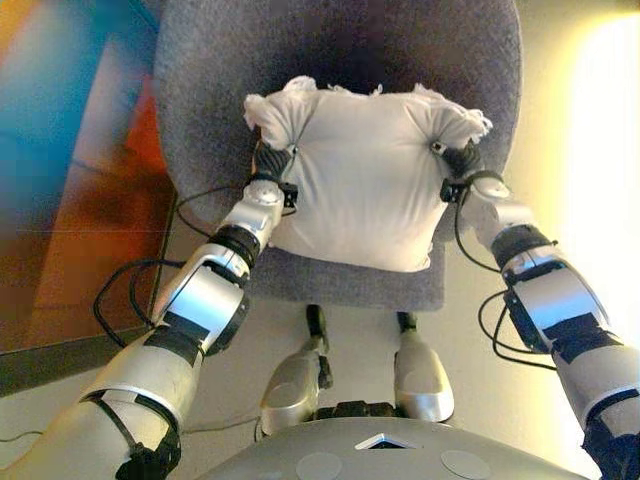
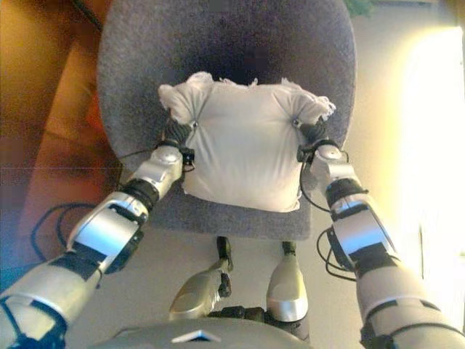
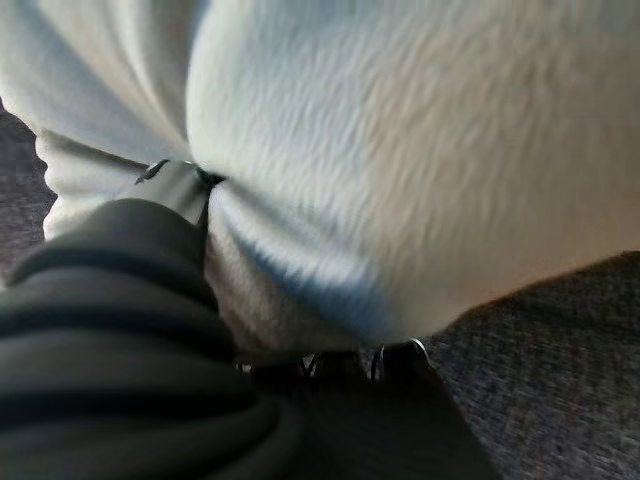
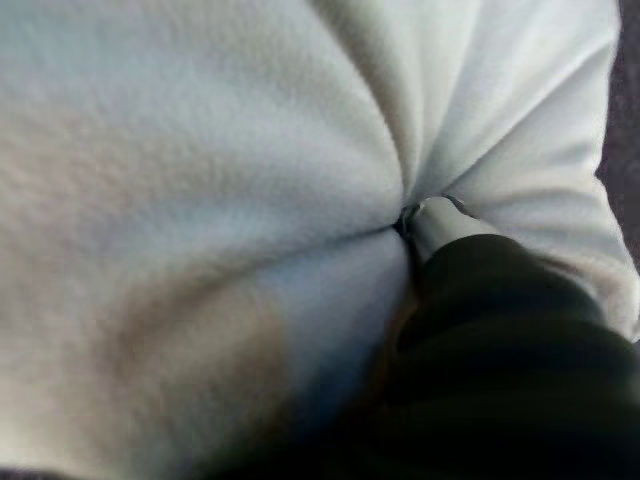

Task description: Pick up the cushion and take it to the sofa

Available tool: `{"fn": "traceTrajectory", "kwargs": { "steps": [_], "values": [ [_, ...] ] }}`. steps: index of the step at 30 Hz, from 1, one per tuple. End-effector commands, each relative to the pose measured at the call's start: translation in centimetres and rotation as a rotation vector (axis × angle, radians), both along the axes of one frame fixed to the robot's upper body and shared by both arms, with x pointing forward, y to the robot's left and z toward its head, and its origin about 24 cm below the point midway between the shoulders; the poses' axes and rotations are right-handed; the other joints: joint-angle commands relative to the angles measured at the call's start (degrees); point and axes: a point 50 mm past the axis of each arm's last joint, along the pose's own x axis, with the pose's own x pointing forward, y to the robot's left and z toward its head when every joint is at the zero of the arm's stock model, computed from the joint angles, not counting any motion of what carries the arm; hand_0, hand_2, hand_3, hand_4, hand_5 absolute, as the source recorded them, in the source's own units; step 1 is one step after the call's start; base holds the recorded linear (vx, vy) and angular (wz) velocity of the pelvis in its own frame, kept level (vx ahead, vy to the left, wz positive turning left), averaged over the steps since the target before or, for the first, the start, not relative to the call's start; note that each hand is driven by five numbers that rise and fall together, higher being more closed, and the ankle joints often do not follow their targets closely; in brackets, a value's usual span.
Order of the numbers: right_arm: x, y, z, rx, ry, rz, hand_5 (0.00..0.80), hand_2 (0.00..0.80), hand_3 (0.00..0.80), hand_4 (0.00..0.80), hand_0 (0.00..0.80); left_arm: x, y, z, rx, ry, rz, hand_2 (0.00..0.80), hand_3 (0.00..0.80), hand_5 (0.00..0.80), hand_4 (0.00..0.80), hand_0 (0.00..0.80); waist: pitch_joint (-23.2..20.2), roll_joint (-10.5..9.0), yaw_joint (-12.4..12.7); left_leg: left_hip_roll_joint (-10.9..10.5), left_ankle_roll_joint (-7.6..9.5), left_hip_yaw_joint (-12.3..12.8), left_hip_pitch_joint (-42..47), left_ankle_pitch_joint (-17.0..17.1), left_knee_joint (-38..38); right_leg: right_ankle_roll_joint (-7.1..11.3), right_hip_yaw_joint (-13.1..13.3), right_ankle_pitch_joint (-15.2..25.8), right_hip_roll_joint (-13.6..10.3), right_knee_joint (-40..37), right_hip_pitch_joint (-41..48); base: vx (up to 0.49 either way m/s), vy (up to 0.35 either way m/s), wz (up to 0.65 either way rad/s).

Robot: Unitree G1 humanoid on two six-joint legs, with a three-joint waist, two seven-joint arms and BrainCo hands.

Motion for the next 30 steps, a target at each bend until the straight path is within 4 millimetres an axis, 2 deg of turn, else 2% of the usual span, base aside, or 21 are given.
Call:
{"fn": "traceTrajectory", "kwargs": {
  "steps": [1, 4, 8, 11, 14, 15, 16, 17, 18, 19, 21, 24, 30],
  "values": [
    [2.3, 2.4, 6.6, 0.072, -0.142, 0.113, 0.8, 0.8, 0.8, 0.8, 0.8, 2.1, -0.5, 7.0, 0.069, -0.179, 0.031, 0.8, 0.8, 0.8, 0.8, 0.8, 2.6, -3.66, 1.0, 1.8, -3.94, -0.6, -1.8, -1.9, 1.9, 1.42, 2.7, 0.6, -2.3, 3.5, -6.0, -0.06, -0.09, -0.05],
    [2.5, 2.2, 7.6, 0.072, -0.185, 0.128, 0.8, 0.8, 0.8, 0.8, 0.8, 2.4, 0.3, 8.5, 0.007, -0.211, 0.065, 0.8, 0.8, 0.8, 0.8, 0.8, 4.1, -4.53, 1.7, 1.9, -3.77, -0.9, -2.9, -1.5, 1.1, 1.4, 2.8, 1.0, -1.5, 3.3, -7.2, -0.038, -0.083, -0.04],
    [2.8, 4.1, 10.7, -0.108, -0.315, 0.224, 0.8, 0.8, 0.8, 0.8, 0.8, 2.5, 0.4, 9.8, -0.026, -0.246, 0.065, 0.8, 0.8, 0.8, 0.8, 0.8, 5.4, -5.32, 2.4, 1.8, -3.69, -1.1, -3.7, -1.1, 1.0, 1.49, 1.8, 1.3, -1.6, 3.9, -8.4, -0.02, -0.051, 0.0],
    [3.0, 4.8, 12.7, -0.16, -0.365, 0.204, 0.8, 0.8, 0.8, 0.8, 0.8, 2.7, 0.3, 10.4, -0.024, -0.244, 0.049, 0.8, 0.8, 0.8, 0.8, 0.8, 5.5, -5.68, 2.9, 1.8, -3.73, -0.9, -4.0, -0.9, 1.2, 1.6, 1.0, 1.3, -1.8, 4.6, -8.8, -0.001, -0.022, -0.01],
    [3.2, 4.9, 13.3, -0.232, -0.335, 0.147, 0.8, 0.8, 0.8, 0.8, 0.8, 2.7, -0.2, 10.6, -0.048, -0.224, 0.031, 0.8, 0.8, 0.8, 0.8, 0.8, 5.0, -5.82, 3.3, 1.7, -3.84, -0.7, -4.4, -0.8, 1.6, 1.64, 0.5, 1.1, -2.0, 5.1, -9.1, 0.0, 0.0, 0.0],
    [3.3, 4.5, 13.5, -0.281, -0.31, 0.106, 0.8, 0.8, 0.8, 0.8, 0.8, 2.8, -0.3, 10.5, -0.052, -0.201, 0.024, 0.709, 0.709, 0.709, 0.709, 0.709, 4.9, -5.85, 3.5, 1.7, -3.88, -0.6, -4.6, -0.8, 1.8, 1.6, 0.2, 1.0, -2.0, 5.2, -9.2, 0.0, 0.0, 0.0],
    [3.3, 4.1, 13.9, -0.324, -0.302, 0.071, 0.8, 0.8, 0.8, 0.8, 0.8, 2.8, -0.3, 10.6, -0.055, -0.184, 0.027, 0.282, 0.282, 0.282, 0.282, 0.282, 4.8, -5.81, 3.6, 1.8, -3.91, -0.5, -4.8, -0.7, 1.8, 1.59, 0.0, 1.0, -2.1, 5.3, -9.3, 0.039, 0.039, 0.03],
    [3.3, 3.7, 14.3, -0.365, -0.304, 0.034, 0.775, 0.775, 0.775, 0.775, 0.775, 2.8, -0.2, 10.8, -0.054, -0.186, 0.04, 0.0, 0.0, 0.0, 0.0, 0.0, 4.8, -5.72, 3.7, 1.8, -3.92, -0.5, -4.6, -0.9, 1.7, 1.64, -0.3, 0.7, -2.2, 5.4, -9.1, 0.029, 0.039, 0.03],
    [3.3, 3.2, 15.0, -0.391, -0.316, 0.003, 0.289, 0.289, 0.289, 0.289, 0.289, 2.9, 0.0, 11.1, -0.052, -0.199, 0.062, 0.0, 0.0, 0.0, 0.0, 0.0, 4.7, -5.71, 3.8, 1.7, -3.87, -0.5, -5.0, -0.5, 1.7, 1.57, -0.4, 1.0, -2.1, 5.3, -9.5, 0.037, 0.041, 0.03],
    [3.2, 2.8, 15.5, -0.41, -0.33, -0.032, 0.0, 0.0, 0.0, 0.0, 0.0, 2.9, 0.4, 11.6, -0.054, -0.213, 0.06, 0.0, 0.0, 0.0, 0.0, 0.0, 4.8, -5.7, 3.9, 1.7, -3.85, -0.5, -5.1, -0.5, 1.7, 1.61, -0.4, 0.9, -2.2, 5.6, -9.7, 0.014, 0.03, 0.02],
    [3.1, 2.4, 16.3, -0.454, -0.371, -0.064, 0.0, 0.0, 0.0, 0.0, 0.0, 3.0, 0.6, 12.2, -0.057, -0.232, 0.031, 0.0, 0.0, 0.0, 0.0, 0.0, 4.9, -5.69, 4.0, 1.6, -3.84, -0.5, -5.3, -0.6, 1.8, 1.63, -0.7, 0.8, -2.3, 5.9, -10.0, 0.013, 0.016, 0.07],
    [2.6, 0.7, 18.2, -0.497, -0.45, -0.195, 0.0, 0.0, 0.0, 0.0, 0.0, 2.8, 1.2, 14.4, -0.031, -0.364, 0.026, 0.0, 0.0, 0.0, 0.0, 0.0, 5.4, -5.37, 4.3, 1.5, -3.77, -0.4, -5.6, -0.7, 1.4, 2.0, -1.6, 0.4, -2.7, 6.3, -10.6, 0.008, 0.018, 0.04],
    [2.5, 0.6, 18.3, -0.499, -0.454, -0.201, 0.0, 0.0, 0.0, 0.0, 0.0, 2.7, 1.2, 14.6, -0.025, -0.376, 0.025, 0.0, 0.0, 0.0, 0.0, 0.0, 5.3, -5.41, 4.4, 1.4, -3.75, -0.4, -5.9, -0.5, 1.4, 1.97, -1.5, 0.7, -2.7, 6.3, -11.0, -0.006, 0.001, 0.01]
  ]
}}
